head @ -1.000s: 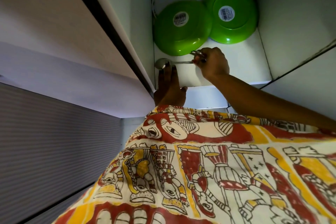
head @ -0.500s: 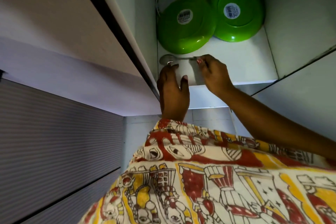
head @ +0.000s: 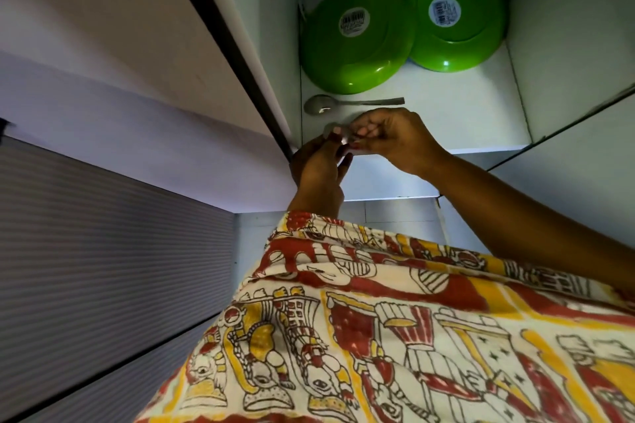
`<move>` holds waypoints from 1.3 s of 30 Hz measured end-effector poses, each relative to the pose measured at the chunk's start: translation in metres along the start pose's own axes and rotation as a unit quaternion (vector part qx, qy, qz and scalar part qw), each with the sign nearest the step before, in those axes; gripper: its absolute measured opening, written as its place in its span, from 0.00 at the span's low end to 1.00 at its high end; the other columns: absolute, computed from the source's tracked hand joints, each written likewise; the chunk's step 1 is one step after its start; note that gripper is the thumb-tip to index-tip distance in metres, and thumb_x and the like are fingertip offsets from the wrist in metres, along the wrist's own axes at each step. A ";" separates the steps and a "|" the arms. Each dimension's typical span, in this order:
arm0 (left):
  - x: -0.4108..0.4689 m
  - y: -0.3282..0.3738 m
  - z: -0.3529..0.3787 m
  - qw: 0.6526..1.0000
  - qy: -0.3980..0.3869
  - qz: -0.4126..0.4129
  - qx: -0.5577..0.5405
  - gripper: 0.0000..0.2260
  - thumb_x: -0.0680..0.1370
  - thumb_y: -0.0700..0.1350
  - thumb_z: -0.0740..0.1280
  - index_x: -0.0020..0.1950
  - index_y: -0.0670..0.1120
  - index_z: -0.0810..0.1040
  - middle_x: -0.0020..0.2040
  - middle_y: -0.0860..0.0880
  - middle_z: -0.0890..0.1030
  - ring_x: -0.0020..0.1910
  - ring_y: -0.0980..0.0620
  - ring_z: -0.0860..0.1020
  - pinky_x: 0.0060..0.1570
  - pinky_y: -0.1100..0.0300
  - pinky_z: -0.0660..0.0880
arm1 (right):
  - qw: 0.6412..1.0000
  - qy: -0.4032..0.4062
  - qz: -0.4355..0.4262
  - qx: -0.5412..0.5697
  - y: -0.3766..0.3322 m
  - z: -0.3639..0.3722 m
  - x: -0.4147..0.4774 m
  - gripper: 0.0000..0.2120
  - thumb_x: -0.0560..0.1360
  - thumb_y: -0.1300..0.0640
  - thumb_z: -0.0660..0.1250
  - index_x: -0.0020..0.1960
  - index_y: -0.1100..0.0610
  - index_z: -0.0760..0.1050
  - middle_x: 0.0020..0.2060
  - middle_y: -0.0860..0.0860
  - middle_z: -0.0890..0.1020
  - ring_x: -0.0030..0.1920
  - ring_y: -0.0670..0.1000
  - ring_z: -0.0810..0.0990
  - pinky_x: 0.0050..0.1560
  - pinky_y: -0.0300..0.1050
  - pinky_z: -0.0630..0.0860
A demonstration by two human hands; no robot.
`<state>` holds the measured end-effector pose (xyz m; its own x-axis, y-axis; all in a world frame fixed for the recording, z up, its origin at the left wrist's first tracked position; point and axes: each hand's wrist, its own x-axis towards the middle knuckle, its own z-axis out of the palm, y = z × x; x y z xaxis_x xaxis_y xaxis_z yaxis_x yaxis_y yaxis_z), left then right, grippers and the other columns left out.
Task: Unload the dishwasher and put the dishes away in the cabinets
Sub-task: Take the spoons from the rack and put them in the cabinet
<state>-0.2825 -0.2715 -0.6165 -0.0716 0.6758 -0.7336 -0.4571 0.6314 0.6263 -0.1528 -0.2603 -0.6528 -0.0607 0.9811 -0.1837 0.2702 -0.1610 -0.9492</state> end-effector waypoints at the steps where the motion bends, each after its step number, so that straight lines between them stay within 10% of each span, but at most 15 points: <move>1: 0.002 -0.001 0.000 1.000 0.016 -0.006 0.002 0.06 0.75 0.38 0.69 0.50 0.38 0.78 0.49 0.41 0.82 0.41 0.51 0.80 0.44 0.61 0.78 | 1.000 0.005 0.003 0.004 0.000 -0.001 0.000 0.15 0.67 0.72 0.72 0.53 0.66 0.78 0.48 0.67 0.82 0.44 0.54 0.81 0.56 0.54 0.78; 9: 0.008 -0.005 -0.002 0.990 0.100 -0.043 -0.085 0.05 0.73 0.40 0.71 0.43 0.40 0.76 0.39 0.44 0.80 0.33 0.51 0.79 0.32 0.64 0.78 | 0.996 0.054 -0.041 -0.066 0.008 -0.005 0.016 0.12 0.69 0.69 0.72 0.53 0.67 0.80 0.47 0.55 0.82 0.37 0.30 0.79 0.47 0.26 0.75; 17: 0.011 -0.012 -0.005 0.984 0.099 -0.044 -0.140 0.03 0.76 0.34 0.66 0.49 0.37 0.77 0.39 0.42 0.78 0.33 0.47 0.78 0.34 0.61 0.80 | 0.980 0.011 -0.056 -0.192 0.004 0.005 0.032 0.05 0.71 0.68 0.70 0.47 0.66 0.80 0.33 0.48 0.78 0.31 0.31 0.77 0.36 0.24 0.69; 24: 0.016 -0.015 -0.008 0.984 0.092 -0.042 -0.149 0.08 0.77 0.35 0.65 0.56 0.38 0.75 0.45 0.40 0.79 0.36 0.46 0.79 0.34 0.60 0.80 | 0.935 0.051 -0.125 -0.329 0.014 0.008 0.028 0.08 0.72 0.59 0.70 0.49 0.60 0.82 0.47 0.59 0.81 0.51 0.59 0.79 0.53 0.52 0.75; 34: 0.019 -0.018 -0.012 0.985 0.071 -0.032 -0.155 0.11 0.77 0.34 0.65 0.59 0.38 0.75 0.53 0.39 0.78 0.39 0.46 0.79 0.37 0.61 0.80 | 0.919 0.151 -0.158 -0.327 0.012 0.010 0.012 0.12 0.73 0.55 0.68 0.54 0.60 0.80 0.49 0.58 0.81 0.52 0.61 0.77 0.53 0.41 0.67; 39: 0.022 -0.019 -0.012 0.985 0.055 -0.022 -0.161 0.19 0.76 0.34 0.65 0.67 0.39 0.71 0.49 0.39 0.80 0.37 0.47 0.81 0.35 0.60 0.81 | 0.911 0.080 -0.195 -0.355 0.029 0.013 -0.015 0.15 0.76 0.52 0.64 0.55 0.60 0.81 0.51 0.56 0.83 0.53 0.58 0.79 0.54 0.38 0.66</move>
<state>-0.2860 -0.2737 -0.6477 -0.1337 0.5938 -0.7934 -0.7183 0.4935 0.4904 -0.1566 -0.2811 -0.6804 -0.1593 0.9609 0.2267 0.8145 0.2577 -0.5198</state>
